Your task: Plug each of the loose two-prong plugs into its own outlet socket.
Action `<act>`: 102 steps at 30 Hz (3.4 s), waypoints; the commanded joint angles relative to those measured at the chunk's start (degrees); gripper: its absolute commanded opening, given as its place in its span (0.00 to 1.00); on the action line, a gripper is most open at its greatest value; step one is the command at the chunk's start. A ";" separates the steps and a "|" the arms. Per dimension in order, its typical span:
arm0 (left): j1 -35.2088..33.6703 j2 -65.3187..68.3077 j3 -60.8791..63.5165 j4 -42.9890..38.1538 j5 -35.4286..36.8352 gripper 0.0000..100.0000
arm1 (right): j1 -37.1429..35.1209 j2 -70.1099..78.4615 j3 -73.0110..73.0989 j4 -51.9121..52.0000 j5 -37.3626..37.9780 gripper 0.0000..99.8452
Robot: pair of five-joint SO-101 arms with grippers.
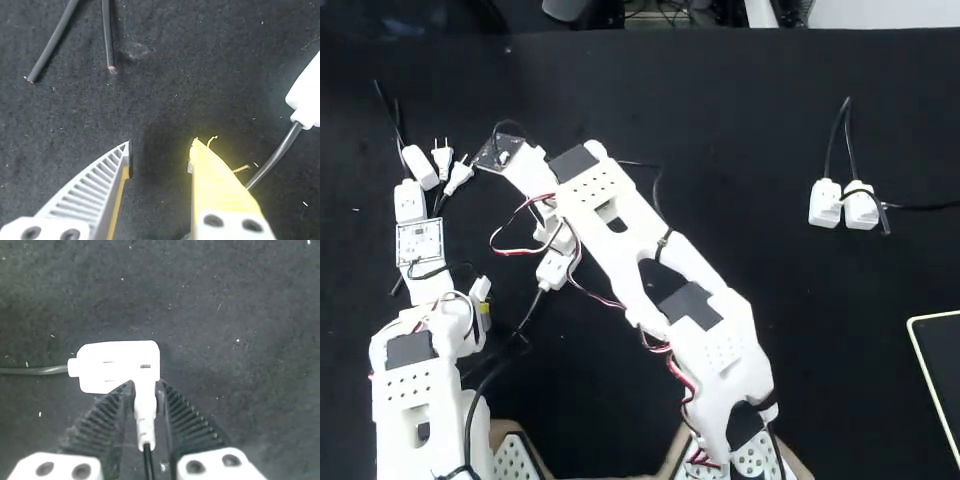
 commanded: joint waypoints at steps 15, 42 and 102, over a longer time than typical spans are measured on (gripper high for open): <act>0.04 -0.79 -0.92 0.09 -0.35 0.20 | -2.29 9.45 -6.73 6.15 1.05 0.01; -0.04 -0.79 -1.10 0.09 -0.35 0.20 | 2.90 -18.68 25.98 -6.68 -16.62 0.01; 5.93 20.84 -29.32 7.82 -3.16 0.20 | 15.91 -73.45 87.78 -37.01 -14.42 0.01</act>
